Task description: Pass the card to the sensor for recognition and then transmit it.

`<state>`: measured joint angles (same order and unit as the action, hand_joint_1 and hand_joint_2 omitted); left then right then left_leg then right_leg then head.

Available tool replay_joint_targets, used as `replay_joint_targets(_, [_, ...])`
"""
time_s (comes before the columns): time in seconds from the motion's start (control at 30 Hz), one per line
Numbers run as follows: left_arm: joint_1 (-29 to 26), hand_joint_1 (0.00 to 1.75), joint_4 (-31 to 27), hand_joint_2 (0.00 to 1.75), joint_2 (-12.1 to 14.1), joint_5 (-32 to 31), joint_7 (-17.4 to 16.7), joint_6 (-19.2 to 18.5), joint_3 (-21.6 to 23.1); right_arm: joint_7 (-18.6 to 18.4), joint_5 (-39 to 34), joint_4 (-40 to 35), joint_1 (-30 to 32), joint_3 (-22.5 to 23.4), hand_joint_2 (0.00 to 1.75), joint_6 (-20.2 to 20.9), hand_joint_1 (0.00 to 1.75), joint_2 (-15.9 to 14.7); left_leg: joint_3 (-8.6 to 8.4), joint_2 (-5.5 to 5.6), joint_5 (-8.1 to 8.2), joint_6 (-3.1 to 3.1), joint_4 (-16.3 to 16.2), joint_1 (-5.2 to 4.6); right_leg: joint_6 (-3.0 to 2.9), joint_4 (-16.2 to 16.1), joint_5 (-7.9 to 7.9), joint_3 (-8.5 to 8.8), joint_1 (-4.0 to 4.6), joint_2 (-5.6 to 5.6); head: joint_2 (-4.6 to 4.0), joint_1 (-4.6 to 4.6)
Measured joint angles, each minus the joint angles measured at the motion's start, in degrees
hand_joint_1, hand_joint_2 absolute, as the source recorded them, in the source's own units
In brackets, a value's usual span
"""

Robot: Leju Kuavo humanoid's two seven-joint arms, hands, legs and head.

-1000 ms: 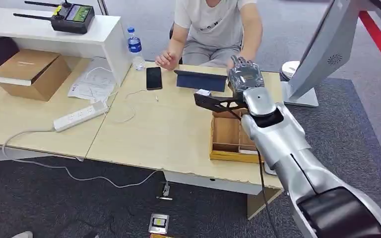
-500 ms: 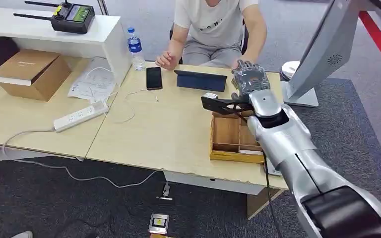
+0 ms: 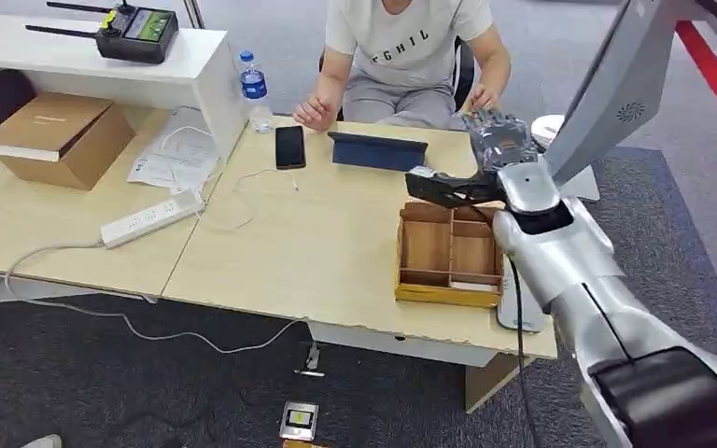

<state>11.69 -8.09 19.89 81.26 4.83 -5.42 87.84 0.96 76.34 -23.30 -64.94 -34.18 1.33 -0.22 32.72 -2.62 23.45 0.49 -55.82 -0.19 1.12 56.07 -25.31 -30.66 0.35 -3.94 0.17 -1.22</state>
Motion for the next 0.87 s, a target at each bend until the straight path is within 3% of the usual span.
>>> replay_joint_targets(0.2, [-0.6,0.0,0.0,0.0,0.0,1.05,-0.68,-0.81,0.0,-0.11,-1.96,0.26,-1.34,3.32,0.0,-1.21,0.0,-8.79,-0.01,0.01,0.0,0.09,-0.09,0.0,0.09,-0.09,0.06,-0.07,-0.14,-0.03,0.0,0.02])
replay_joint_targets(0.47, [-1.22,0.0,0.0,0.0,-0.04,3.17,-2.32,-0.92,-0.15,-0.81,-1.66,0.94,-2.18,9.24,0.0,-1.71,0.0,-28.14,0.11,0.03,0.13,0.32,-0.13,-0.17,0.27,-0.17,0.1,-0.05,-0.32,-0.04,0.0,-0.02])
replay_joint_targets(0.63, [-1.36,0.0,0.0,0.0,-0.13,3.85,-3.1,-0.74,-0.28,-0.92,-4.98,1.97,-0.89,13.52,0.0,-0.13,0.0,-38.44,0.17,0.11,0.22,0.4,-0.13,-0.17,0.37,-0.2,0.03,-0.03,-0.32,-0.08,0.0,0.02])
replay_joint_targets(0.73, [-1.28,0.0,0.0,0.0,-0.22,3.74,-3.17,-0.81,-0.42,-0.2,-7.47,2.56,2.49,16.65,0.0,-0.11,0.0,-43.03,0.12,0.01,0.29,0.38,-0.12,-0.18,0.39,-0.19,0.01,0.0,-0.31,-0.02,0.0,0.0])
replay_joint_targets(0.87, [-0.88,0.0,0.0,0.0,-0.22,3.47,-2.99,-0.9,-0.42,1.07,-9.37,3.17,8.2,19.54,0.0,-0.42,0.0,-46.73,0.08,0.0,0.33,0.37,-0.1,-0.17,0.37,-0.19,-0.02,0.06,-0.25,0.09,0.0,-0.02])
